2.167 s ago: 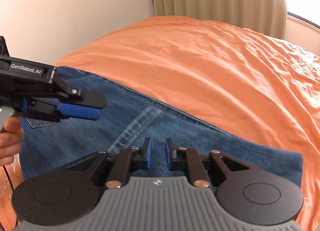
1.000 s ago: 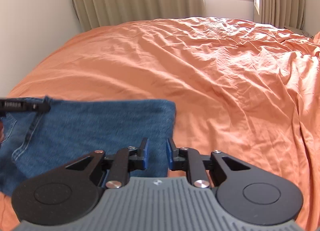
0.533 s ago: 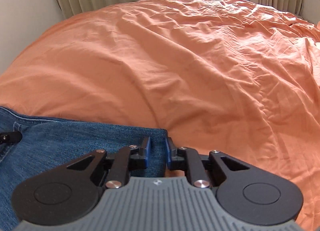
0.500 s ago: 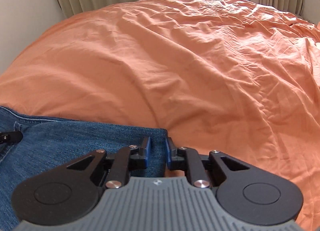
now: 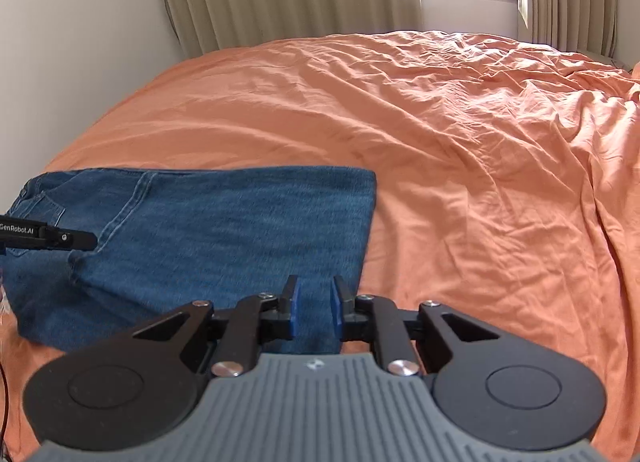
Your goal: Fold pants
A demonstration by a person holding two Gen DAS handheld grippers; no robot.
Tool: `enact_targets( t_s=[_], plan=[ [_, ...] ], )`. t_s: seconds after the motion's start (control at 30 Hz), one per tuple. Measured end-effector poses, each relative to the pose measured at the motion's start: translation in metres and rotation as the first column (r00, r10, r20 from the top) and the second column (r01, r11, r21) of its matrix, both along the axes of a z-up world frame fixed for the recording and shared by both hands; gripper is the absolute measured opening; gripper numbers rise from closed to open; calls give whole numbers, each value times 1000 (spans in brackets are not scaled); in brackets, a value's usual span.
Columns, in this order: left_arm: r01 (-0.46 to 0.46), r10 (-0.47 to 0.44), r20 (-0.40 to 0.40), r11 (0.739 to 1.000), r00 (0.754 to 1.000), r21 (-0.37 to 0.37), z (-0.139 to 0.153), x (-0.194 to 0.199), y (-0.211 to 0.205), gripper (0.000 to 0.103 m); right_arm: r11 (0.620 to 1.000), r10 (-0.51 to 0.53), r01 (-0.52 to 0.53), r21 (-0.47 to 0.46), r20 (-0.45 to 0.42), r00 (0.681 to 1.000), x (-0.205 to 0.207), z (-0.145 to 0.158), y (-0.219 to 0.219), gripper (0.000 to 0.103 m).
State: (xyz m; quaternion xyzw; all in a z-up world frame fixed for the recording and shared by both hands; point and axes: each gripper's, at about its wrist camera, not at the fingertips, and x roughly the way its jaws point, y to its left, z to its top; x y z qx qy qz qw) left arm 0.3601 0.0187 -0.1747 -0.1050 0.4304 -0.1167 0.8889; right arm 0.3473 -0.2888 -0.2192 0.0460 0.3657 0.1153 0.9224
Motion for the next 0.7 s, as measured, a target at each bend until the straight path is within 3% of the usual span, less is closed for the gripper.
enact_targets(
  t_s=[0.2, 0.37, 0.57, 0.7],
  plan=[
    [-14, 16, -35, 999, 999, 49, -26, -8, -4, 32, 999, -18, 17, -36, -19, 1000, -11, -36, 8, 10],
    [-6, 11, -40, 993, 999, 117, -35, -6, -15, 32, 992, 42, -38, -123, 28, 999, -19, -52, 18, 10],
    [-41, 46, -54, 995, 997, 89, -37, -7, -12, 34, 998, 36, -36, -58, 1, 999, -10, -53, 7, 10],
    [-88, 90, -50, 995, 995, 53, -24, -17, -6, 35, 991, 63, -66, -116, -31, 998, -7, -44, 15, 10]
  ],
)
